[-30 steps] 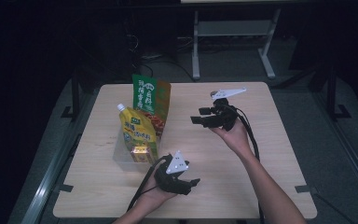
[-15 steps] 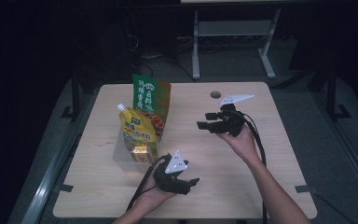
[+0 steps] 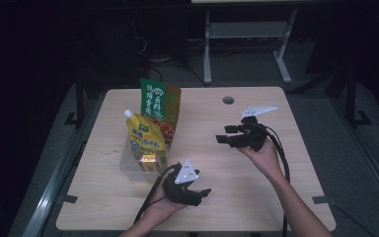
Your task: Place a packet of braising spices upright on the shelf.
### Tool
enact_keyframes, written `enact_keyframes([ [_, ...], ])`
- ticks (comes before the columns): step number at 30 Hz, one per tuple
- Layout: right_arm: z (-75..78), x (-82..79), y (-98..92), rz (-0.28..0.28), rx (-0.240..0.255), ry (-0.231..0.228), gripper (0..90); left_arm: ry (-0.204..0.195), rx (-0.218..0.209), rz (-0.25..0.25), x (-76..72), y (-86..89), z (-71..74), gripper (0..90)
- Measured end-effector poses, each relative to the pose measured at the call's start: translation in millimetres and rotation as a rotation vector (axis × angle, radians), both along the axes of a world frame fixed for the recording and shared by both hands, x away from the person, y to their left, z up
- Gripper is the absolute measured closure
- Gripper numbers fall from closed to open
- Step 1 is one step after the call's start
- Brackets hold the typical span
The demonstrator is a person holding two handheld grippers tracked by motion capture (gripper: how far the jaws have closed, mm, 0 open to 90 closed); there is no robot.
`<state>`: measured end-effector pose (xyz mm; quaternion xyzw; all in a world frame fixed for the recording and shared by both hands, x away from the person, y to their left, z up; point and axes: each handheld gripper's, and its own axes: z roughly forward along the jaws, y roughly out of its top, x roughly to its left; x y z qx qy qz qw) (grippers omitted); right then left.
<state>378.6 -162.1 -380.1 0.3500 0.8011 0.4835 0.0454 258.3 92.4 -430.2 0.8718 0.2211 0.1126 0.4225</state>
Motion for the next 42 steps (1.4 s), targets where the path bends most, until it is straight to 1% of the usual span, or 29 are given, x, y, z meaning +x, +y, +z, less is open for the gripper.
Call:
enact_keyframes([
  [6, -4.4, -6.7, -9.4, -0.007, 0.007, 0.007, 37.7, -0.006, 0.013, -0.008, 0.4, 0.1, 0.0, 29.9],
  [7, -5.5, -7.7, -11.7, -0.009, 0.004, 0.013, 37.3, -0.003, 0.007, -0.004, 0.0, -0.4, -0.5, 29.9],
  [8, -7.3, -10.7, -15.1, -0.015, 0.012, 0.010, 37.6, -0.002, 0.008, -0.005, 0.0, -0.5, -0.7, 29.9],
  [13, -12.8, -15.4, -20.0, -0.020, 0.012, 0.022, 37.3, -0.003, 0.009, -0.005, -0.2, -0.4, -0.8, 29.8],
  [14, -14.2, -16.5, -21.5, -0.022, 0.015, 0.037, 37.1, -0.004, 0.009, -0.005, -0.3, -0.3, -0.8, 29.8],
  [15, -16.6, -18.9, -23.6, -0.025, 0.018, 0.027, 37.2, -0.006, 0.010, -0.005, -0.2, -0.1, -0.6, 29.8],
  [16, -17.2, -20.2, -24.1, -0.027, 0.018, 0.035, 37.1, -0.002, 0.007, -0.003, -0.7, -0.3, -0.7, 29.8],
  [18, -20.0, -21.7, -26.0, -0.027, 0.020, 0.031, 37.0, 0.001, 0.006, -0.001, -1.1, -0.4, -0.8, 29.8],
  [19, -20.7, -23.7, -26.4, -0.033, 0.023, 0.046, 36.9, 0.003, 0.006, -0.003, -1.4, -0.3, -1.0, 29.8],
  [20, -22.0, -24.0, -27.3, -0.028, 0.021, 0.040, 36.4, 0.002, 0.012, -0.006, -1.2, 0.1, -0.8, 29.8],
  [21, -22.6, -25.6, -27.6, -0.031, 0.024, 0.055, 36.3, 0.001, 0.017, -0.008, -1.2, 0.4, -0.7, 29.7],
  [22, -23.9, -27.0, -28.4, -0.030, 0.029, 0.049, 36.6, 0.001, 0.017, -0.008, -1.2, 0.5, -0.7, 29.7],
  [24, -25.1, -28.7, -29.0, -0.028, 0.025, 0.047, 36.5, 0.001, 0.015, -0.008, -1.3, 0.6, -0.7, 29.6],
  [26, -29.9, -33.0, -31.6, -0.032, 0.023, 0.054, 36.4, 0.003, 0.009, -0.007, -1.8, 0.6, -1.0, 29.7],
  [28, -31.1, -34.3, -32.6, -0.031, 0.016, 0.061, 36.1, 0.002, 0.009, -0.006, -1.9, 0.7, -1.0, 29.4],
  [30, -35.1, -39.0, -35.8, -0.036, 0.023, 0.053, 36.4, 0.001, 0.015, -0.009, -1.9, 0.9, -0.9, 29.3],
  [31, -36.4, -40.7, -37.0, -0.037, 0.023, 0.061, 36.4, 0.002, 0.006, -0.002, -2.7, 0.3, -1.5, 29.3],
  [33, -37.7, -42.5, -38.1, -0.040, 0.025, 0.065, 36.4, 0.003, 0.006, -0.002, -3.0, 0.1, -2.0, 29.3],
  [35, -42.4, -48.1, -41.5, -0.043, 0.029, 0.069, 36.2, 0.000, 0.016, -0.008, -3.3, 0.4, -2.1, 29.3],
  [36, -42.4, -48.1, -41.5, -0.043, 0.029, 0.069, 36.2, 0.000, 0.016, -0.008, -3.3, 0.4, -2.1, 29.3],
  [38, -48.4, -53.9, -44.6, -0.042, 0.020, 0.083, 35.6, 0.000, 0.016, -0.010, -3.6, 0.5, -2.1, 29.3],
  [40, -50.7, -55.9, -46.1, -0.043, 0.019, 0.085, 35.7, 0.000, 0.015, -0.011, -3.8, 0.5, -2.5, 29.3],
  [42, -56.4, -63.8, -50.8, -0.054, 0.020, 0.093, 34.9, 0.014, 0.007, -0.012, -4.4, -0.1, -4.1, 29.3],
])
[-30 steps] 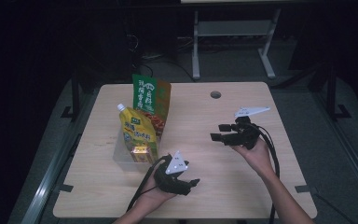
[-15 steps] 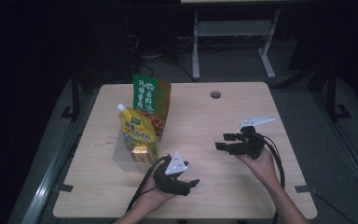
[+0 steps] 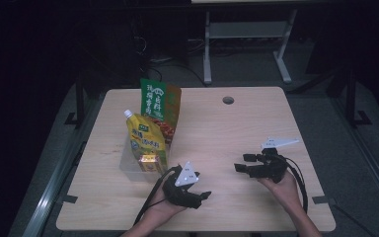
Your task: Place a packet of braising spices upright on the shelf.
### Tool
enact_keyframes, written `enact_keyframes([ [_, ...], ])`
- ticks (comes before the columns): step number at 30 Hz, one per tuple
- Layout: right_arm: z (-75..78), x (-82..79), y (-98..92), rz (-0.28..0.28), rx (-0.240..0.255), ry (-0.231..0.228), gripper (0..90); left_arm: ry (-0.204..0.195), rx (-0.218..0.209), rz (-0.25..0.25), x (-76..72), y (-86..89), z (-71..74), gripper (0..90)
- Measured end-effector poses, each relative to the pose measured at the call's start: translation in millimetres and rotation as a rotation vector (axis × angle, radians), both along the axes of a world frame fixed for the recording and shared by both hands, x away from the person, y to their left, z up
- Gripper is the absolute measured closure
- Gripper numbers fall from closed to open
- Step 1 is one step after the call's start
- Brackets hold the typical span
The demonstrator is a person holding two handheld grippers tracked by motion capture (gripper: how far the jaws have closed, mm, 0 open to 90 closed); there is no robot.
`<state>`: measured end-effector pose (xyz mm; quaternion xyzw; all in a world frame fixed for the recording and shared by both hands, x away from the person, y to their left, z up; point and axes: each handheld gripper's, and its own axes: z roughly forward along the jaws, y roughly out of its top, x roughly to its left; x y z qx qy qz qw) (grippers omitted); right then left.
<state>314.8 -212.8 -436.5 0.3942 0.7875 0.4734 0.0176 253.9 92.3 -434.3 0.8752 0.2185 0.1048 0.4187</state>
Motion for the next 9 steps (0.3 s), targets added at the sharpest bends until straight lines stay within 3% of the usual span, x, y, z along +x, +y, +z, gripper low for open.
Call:
enact_keyframes([
  [4, -3.4, -9.4, -4.5, -0.012, -0.021, -0.016, 33.4, 0.003, -0.002, -0.004, -0.1, -1.6, -1.4, 29.0],
  [9, -7.7, -18.7, -6.8, -0.022, 0.005, -0.017, 32.1, 0.002, 0.003, -0.013, -1.7, -0.2, -1.7, 28.5],
])
